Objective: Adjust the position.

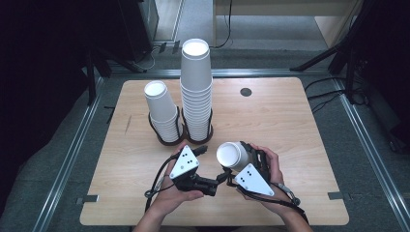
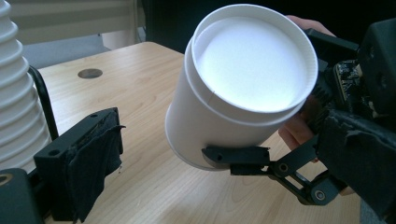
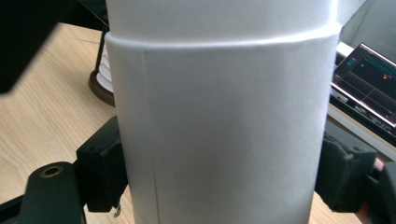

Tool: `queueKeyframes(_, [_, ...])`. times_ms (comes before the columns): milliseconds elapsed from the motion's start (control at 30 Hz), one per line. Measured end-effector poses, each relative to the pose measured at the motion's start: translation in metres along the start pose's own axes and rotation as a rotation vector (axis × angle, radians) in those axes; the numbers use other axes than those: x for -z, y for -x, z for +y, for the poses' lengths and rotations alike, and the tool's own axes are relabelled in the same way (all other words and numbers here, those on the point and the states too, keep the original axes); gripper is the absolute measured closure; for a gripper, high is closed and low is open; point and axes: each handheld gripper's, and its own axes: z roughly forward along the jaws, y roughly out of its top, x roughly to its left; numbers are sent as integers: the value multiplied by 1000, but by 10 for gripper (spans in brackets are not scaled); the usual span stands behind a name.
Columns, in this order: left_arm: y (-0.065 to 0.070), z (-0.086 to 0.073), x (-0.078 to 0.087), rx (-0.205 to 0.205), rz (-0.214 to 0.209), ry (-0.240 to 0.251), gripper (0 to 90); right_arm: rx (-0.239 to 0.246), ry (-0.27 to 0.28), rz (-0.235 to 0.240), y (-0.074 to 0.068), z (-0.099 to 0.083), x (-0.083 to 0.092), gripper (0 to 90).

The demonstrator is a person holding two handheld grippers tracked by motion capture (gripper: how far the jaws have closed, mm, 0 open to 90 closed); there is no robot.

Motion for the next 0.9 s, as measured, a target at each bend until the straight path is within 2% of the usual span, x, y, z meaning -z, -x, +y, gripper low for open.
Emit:
queueKeyframes(133, [0,0,-1,7,6,-1,7,-4,11,26,-2,0,1,184])
queueKeyframes(333, [2,1,-1,11,7,-1,32,26,12,53,-7,0,-1,184])
queueKeyframes(533, [6,3,-1,4,-3,-2,44,11,14,73,-10,0,-1,184])
queueKeyframes(800, [8,3,-5,-6,-13,-31,67,5,38,114,-14,4,1,184])
queueKeyframes(900, [10,3,-6,-5,-12,-42,106,8,41,120,-15,4,2,184])
